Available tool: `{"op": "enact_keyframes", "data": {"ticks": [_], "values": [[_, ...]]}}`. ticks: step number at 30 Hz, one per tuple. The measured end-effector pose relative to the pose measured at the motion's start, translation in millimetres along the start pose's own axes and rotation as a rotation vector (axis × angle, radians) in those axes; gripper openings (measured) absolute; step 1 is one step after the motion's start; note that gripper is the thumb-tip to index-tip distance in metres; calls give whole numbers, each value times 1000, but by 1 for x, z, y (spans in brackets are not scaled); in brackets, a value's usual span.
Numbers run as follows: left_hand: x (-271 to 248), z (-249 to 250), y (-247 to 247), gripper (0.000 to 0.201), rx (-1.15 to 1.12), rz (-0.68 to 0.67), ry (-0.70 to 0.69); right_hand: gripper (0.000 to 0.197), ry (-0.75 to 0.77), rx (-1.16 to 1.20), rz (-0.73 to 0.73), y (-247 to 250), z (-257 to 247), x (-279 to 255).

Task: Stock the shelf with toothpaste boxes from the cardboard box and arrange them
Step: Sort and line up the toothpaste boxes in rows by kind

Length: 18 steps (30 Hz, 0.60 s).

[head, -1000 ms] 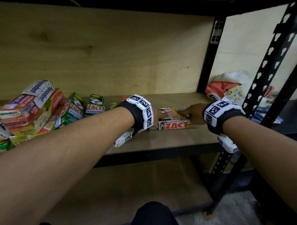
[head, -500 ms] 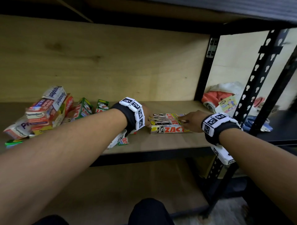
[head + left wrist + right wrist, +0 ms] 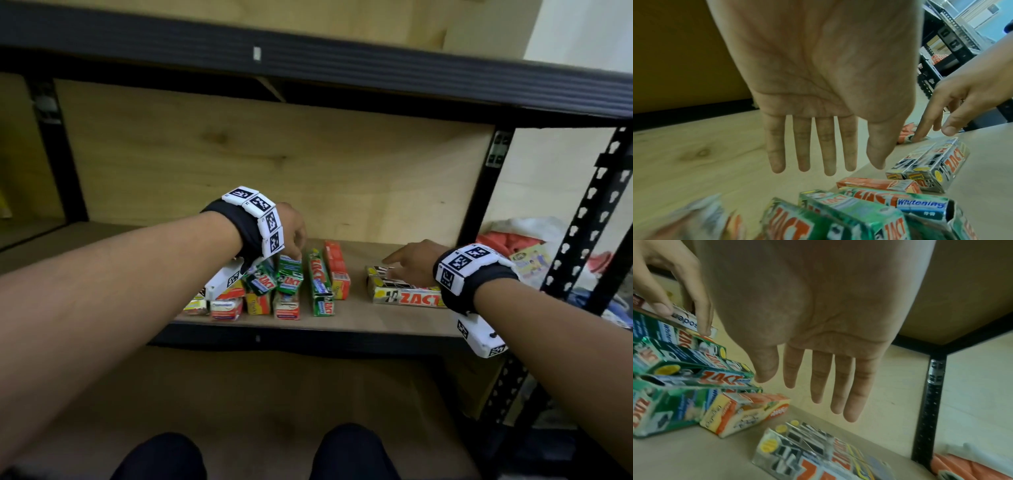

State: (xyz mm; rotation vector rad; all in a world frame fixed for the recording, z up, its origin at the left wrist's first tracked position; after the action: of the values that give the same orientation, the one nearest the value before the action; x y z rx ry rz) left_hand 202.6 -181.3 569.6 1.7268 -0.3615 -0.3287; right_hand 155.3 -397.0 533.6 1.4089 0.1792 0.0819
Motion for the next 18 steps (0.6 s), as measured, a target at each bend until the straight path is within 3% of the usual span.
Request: {"op": "enact_keyframes", "data": {"ticks": [8, 18], "values": [[-43, -79, 8, 37, 1, 75, 125, 43, 107, 52, 39, 37, -78, 26], [-69, -158, -13, 58, -238, -71, 304, 51, 312, 143, 85, 62, -189, 58]]}}
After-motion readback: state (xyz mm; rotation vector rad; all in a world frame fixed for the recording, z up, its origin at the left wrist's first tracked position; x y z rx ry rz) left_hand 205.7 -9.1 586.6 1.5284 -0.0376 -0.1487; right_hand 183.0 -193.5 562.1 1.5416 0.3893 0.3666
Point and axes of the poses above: each hand's wrist, its own x-axis towards the middle knuckle, its own y-axis out of the back of the hand, z = x × y, the point moved 8 cm from there along x, towards the middle knuckle, and after that the axes turned 12 degrees about y, right-handed, at the moved point
